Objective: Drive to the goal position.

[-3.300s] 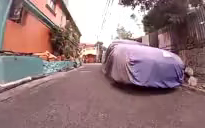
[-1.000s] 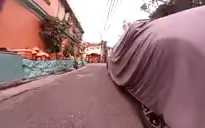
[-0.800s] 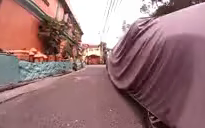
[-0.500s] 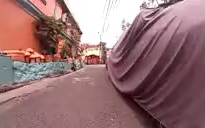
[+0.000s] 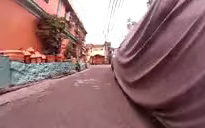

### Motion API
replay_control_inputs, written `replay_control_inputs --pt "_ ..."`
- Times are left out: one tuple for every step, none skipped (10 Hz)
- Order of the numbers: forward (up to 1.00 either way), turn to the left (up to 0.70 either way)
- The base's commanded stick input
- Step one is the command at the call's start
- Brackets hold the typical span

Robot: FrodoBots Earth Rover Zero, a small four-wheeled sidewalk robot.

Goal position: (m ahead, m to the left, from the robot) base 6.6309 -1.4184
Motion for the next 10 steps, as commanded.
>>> replay_control_inputs --pt "0.70 0.00" --pt "0.70 0.00" --pt "0.70 0.00" --pt "0.70 0.00" --pt "0.70 0.00" --pt "0.70 0.00" --pt "0.70 0.00" --pt "0.70 0.08" --pt "0.70 0.35" --pt "0.70 0.35"
